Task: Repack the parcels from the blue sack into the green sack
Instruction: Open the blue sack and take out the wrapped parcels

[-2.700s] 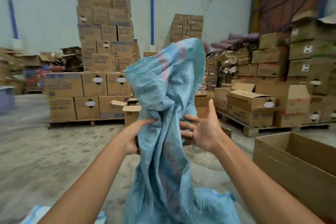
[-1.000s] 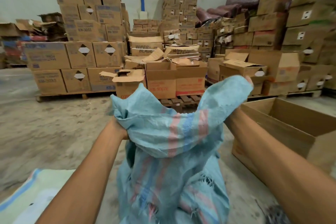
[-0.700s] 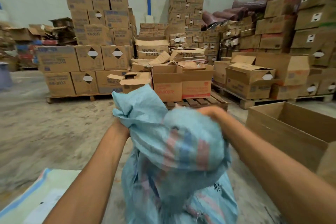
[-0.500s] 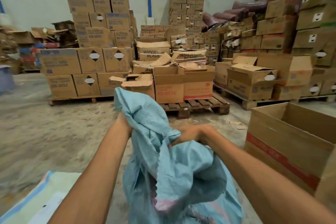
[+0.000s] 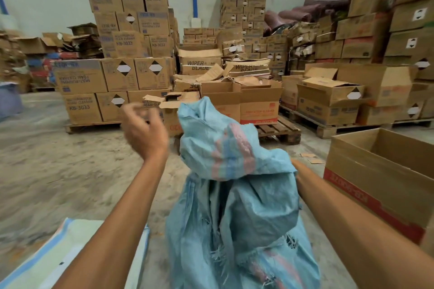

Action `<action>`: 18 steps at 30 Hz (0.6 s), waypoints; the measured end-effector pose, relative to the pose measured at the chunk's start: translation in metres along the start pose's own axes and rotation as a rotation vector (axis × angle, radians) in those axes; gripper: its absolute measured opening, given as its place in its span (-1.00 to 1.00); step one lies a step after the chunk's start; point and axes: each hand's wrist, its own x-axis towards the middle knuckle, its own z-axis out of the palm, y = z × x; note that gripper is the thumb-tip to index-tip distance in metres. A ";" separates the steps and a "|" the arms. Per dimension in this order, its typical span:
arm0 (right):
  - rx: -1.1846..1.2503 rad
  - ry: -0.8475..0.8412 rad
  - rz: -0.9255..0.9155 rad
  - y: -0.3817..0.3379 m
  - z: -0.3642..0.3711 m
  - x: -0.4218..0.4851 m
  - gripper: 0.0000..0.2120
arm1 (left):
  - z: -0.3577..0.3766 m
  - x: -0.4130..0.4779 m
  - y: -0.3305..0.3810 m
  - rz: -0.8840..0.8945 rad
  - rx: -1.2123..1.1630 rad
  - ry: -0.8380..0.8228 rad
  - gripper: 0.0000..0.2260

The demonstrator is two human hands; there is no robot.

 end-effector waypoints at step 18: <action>-0.047 -0.519 -0.148 0.030 -0.069 0.035 -0.75 | -0.015 -0.051 -0.074 0.015 0.752 -1.055 -0.72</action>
